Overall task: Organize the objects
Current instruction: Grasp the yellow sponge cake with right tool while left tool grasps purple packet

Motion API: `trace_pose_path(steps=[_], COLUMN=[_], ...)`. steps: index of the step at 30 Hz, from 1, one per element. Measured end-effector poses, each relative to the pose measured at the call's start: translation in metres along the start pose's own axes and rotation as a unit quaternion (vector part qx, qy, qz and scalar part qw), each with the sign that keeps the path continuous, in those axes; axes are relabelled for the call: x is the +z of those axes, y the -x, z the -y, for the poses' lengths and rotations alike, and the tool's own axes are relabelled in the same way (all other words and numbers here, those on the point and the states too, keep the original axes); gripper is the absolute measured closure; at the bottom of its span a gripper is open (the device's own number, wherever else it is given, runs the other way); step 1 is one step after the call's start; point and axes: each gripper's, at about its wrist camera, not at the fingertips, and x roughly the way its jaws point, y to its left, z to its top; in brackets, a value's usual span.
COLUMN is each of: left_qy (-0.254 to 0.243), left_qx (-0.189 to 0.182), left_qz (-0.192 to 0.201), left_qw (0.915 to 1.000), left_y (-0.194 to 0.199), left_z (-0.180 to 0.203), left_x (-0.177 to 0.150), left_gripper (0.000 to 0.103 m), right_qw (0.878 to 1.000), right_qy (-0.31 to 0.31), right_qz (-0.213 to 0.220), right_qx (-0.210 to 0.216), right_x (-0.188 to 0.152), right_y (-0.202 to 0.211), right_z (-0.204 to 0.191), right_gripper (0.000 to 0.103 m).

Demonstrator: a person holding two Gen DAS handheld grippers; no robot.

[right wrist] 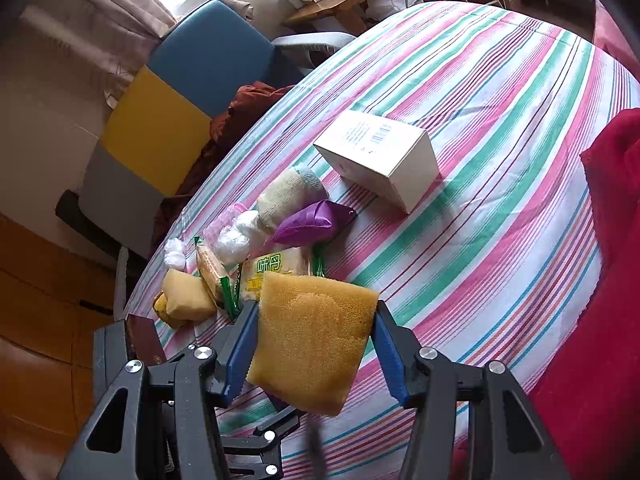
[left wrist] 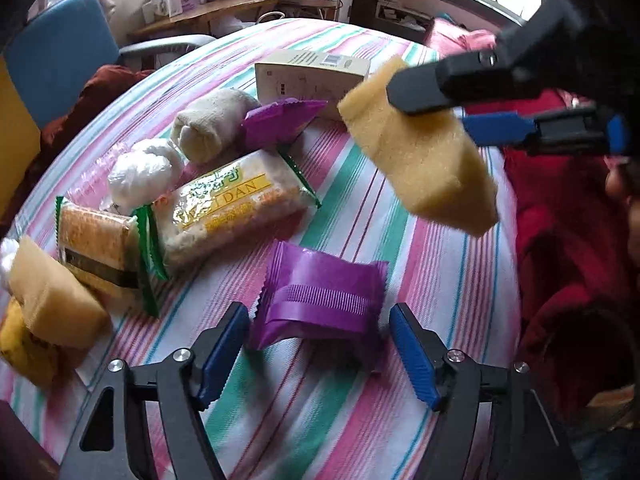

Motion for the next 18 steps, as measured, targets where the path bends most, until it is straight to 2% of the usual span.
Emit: trace_pose_path(steps=[2, 5, 6, 9, 10, 14, 16, 18], left_qy=[0.022, 0.095, 0.131, 0.254, 0.278, 0.309, 0.315, 0.309], left_qx=[-0.012, -0.032, -0.036, -0.060, -0.060, -0.031, -0.008, 0.018], left_qz=[0.002, 0.010, 0.016, 0.026, 0.027, 0.021, 0.016, 0.013], left_qw=[0.9997, 0.9949, 0.9906, 0.9649, 0.9582, 0.9502, 0.9489, 0.9507], left_y=[0.002, 0.007, 0.009, 0.017, 0.018, 0.019, 0.015, 0.013], left_z=[-0.003, -0.014, -0.019, -0.041, -0.043, -0.040, -0.029, -0.025], left_x=[0.000, -0.001, -0.002, -0.009, -0.010, -0.010, -0.005, -0.002], left_gripper=[0.022, 0.018, 0.018, 0.019, 0.020, 0.026, 0.028, 0.037], right_qw=[1.000, 1.000, 1.000, 1.000, 1.000, 1.000, 0.999, 0.999], right_qy=[0.000, -0.002, -0.002, -0.005, -0.007, -0.014, -0.016, -0.015], right_qz=[0.001, 0.002, 0.004, 0.010, 0.014, 0.025, 0.027, 0.029], right_qx=[-0.001, 0.000, 0.000, 0.000, 0.000, 0.004, 0.006, 0.006], right_x=[0.000, 0.000, 0.000, 0.000, 0.000, 0.000, 0.001, 0.001], right_y=[0.000, 0.001, 0.001, 0.004, 0.005, 0.009, 0.010, 0.011], right_z=[0.000, 0.001, 0.001, 0.002, 0.002, 0.005, 0.006, 0.005], right_gripper=[0.047, 0.047, 0.047, 0.047, 0.047, 0.047, 0.047, 0.047])
